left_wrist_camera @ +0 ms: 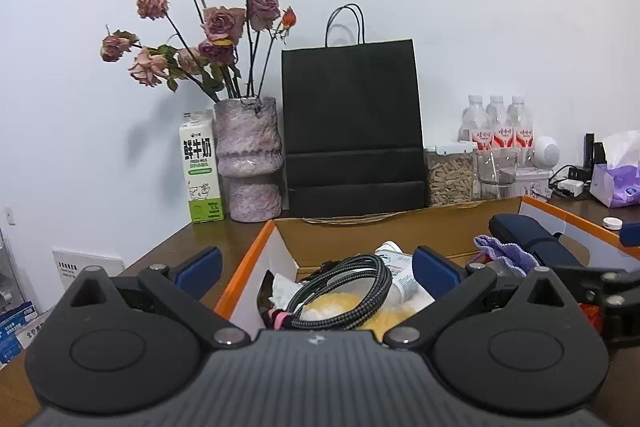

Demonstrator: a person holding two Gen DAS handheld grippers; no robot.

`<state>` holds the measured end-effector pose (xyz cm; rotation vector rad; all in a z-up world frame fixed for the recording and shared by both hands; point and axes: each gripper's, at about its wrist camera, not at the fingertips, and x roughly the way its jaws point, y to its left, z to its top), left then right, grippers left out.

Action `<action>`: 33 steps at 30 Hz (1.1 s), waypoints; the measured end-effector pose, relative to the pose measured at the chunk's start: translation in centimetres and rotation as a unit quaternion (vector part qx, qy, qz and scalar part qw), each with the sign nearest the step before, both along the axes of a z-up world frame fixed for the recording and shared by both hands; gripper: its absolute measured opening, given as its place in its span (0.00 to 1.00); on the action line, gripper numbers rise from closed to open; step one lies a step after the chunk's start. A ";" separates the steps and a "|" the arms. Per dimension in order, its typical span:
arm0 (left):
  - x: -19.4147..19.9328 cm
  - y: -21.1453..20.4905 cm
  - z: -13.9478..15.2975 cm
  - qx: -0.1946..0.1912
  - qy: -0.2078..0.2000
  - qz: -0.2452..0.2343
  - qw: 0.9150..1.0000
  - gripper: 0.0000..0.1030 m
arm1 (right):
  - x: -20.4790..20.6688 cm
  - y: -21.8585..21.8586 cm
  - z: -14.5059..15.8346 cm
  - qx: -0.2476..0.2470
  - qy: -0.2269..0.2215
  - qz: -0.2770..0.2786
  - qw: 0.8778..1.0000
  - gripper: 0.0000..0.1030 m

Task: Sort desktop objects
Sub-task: 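Move both tools back from the box toward the table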

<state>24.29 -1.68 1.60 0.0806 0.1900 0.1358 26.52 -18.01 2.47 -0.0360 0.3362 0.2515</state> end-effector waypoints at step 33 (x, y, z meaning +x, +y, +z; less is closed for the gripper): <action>-7.7 0.4 -1.6 -0.011 0.118 -0.038 0.992 1.00 | -8.5 -0.2 -2.6 -0.035 0.106 0.029 0.993 0.99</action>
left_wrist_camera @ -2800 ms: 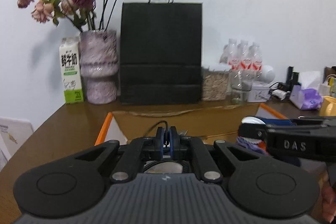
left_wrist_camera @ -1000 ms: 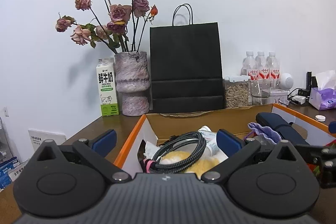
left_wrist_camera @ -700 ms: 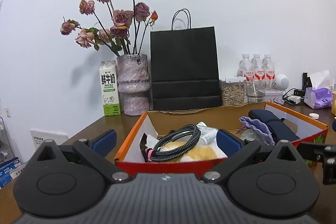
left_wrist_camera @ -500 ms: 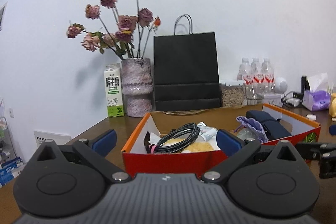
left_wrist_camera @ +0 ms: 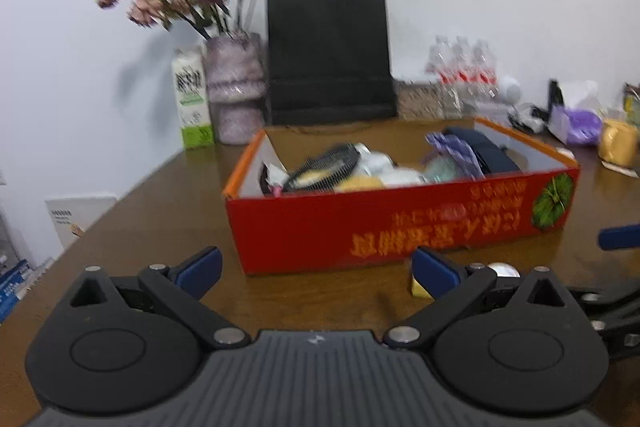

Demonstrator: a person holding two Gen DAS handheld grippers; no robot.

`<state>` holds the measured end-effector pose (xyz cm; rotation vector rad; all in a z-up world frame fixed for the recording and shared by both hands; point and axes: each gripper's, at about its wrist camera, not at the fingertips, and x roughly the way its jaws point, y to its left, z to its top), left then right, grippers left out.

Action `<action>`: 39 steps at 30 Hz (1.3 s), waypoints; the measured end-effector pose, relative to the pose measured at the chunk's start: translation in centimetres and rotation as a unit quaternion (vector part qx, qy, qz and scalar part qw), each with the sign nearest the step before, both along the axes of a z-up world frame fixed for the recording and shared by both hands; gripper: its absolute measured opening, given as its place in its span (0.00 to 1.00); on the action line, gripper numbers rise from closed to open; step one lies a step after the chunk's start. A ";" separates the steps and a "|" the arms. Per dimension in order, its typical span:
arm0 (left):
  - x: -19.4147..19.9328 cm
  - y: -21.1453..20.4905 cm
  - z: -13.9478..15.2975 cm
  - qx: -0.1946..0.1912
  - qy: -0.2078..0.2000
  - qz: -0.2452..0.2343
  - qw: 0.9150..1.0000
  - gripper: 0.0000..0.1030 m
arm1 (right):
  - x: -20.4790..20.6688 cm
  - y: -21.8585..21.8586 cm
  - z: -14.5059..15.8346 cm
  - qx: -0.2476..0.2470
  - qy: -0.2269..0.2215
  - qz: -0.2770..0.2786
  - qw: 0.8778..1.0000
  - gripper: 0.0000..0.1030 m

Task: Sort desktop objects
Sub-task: 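Move both tools back from the box toward the table, then grasp the small white round cap with the right tool while the left tool grasps the yellow block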

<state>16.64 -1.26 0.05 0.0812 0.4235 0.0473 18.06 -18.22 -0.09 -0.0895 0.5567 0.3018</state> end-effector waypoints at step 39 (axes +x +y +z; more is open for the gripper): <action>6.3 -4.8 -2.3 -0.028 0.129 -0.036 0.991 0.93 | 4.1 -2.8 -0.9 0.008 0.044 -0.043 0.998 0.27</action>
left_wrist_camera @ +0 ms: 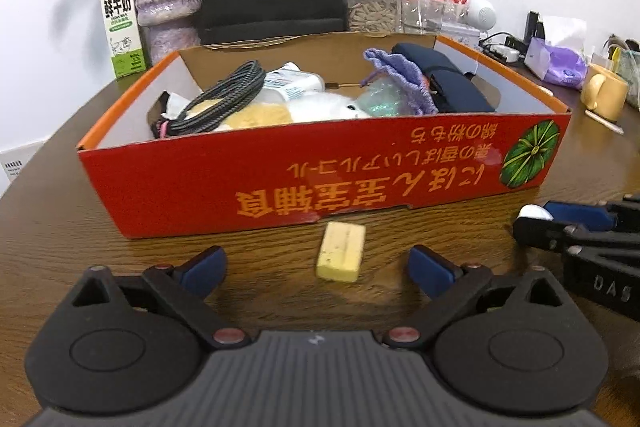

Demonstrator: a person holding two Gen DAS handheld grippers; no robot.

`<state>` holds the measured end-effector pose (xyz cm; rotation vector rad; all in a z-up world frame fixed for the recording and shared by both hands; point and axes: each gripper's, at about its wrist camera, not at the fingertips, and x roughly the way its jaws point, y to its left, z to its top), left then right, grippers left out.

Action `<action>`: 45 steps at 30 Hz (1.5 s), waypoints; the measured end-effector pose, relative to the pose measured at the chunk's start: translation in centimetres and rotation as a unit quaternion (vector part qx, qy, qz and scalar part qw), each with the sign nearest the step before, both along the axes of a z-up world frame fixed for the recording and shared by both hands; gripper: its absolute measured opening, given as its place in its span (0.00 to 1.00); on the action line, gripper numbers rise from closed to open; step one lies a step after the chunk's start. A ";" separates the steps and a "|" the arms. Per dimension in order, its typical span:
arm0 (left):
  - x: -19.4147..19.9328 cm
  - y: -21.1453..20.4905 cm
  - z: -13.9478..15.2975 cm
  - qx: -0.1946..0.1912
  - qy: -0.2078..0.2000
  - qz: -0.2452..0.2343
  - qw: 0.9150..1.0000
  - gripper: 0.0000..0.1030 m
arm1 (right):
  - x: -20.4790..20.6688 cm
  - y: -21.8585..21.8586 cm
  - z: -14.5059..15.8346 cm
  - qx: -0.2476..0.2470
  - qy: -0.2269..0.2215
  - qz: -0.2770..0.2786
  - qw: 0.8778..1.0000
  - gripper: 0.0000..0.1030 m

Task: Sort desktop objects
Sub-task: 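Grasp the small white round cap with the right tool while the left tool grasps the yellow block, then carry white cap and yellow block into the box and open both tools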

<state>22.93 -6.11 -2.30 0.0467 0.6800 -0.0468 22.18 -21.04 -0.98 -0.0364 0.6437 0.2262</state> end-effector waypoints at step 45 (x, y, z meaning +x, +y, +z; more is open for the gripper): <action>-2.1 4.3 7.6 -0.076 -0.134 -0.030 0.988 0.21 | -1.2 3.2 6.3 0.023 -0.104 0.045 0.993 0.27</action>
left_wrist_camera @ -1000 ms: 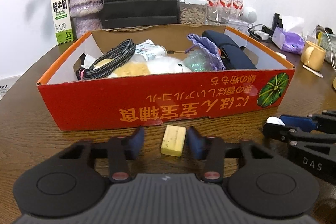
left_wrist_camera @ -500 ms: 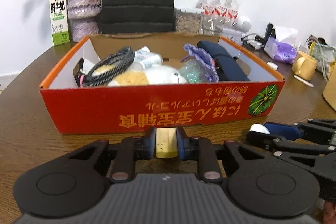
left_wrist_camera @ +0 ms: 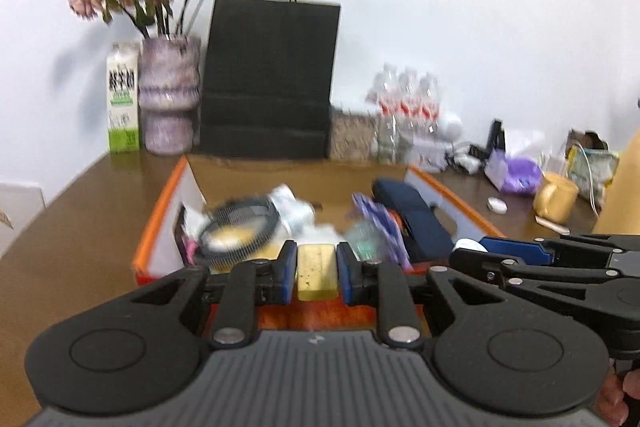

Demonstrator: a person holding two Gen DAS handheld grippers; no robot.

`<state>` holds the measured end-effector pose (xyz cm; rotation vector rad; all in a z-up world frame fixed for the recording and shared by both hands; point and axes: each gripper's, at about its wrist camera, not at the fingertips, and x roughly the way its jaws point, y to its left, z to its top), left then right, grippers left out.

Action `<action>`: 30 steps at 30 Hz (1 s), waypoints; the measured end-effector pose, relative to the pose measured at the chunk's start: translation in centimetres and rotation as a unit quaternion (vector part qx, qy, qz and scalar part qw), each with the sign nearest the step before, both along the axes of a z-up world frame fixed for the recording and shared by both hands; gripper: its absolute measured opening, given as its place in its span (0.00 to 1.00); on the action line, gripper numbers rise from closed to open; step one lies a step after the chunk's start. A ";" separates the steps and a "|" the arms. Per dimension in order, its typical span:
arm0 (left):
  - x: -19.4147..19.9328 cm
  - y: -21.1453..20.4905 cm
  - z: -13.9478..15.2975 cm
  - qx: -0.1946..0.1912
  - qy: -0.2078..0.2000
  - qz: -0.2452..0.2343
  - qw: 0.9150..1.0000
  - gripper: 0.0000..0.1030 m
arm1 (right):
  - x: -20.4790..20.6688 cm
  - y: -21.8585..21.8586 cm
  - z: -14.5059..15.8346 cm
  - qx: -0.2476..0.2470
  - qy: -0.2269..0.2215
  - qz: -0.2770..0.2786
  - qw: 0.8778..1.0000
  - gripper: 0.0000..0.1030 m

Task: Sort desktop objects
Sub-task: 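Carry white cap and yellow block into the box and open both tools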

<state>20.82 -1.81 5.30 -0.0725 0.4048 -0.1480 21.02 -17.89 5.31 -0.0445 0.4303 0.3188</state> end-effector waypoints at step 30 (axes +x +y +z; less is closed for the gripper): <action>11.5 1.0 -2.1 0.058 -0.026 0.012 0.998 0.22 | 12.8 2.3 -1.9 0.028 -0.013 -0.007 1.000 0.27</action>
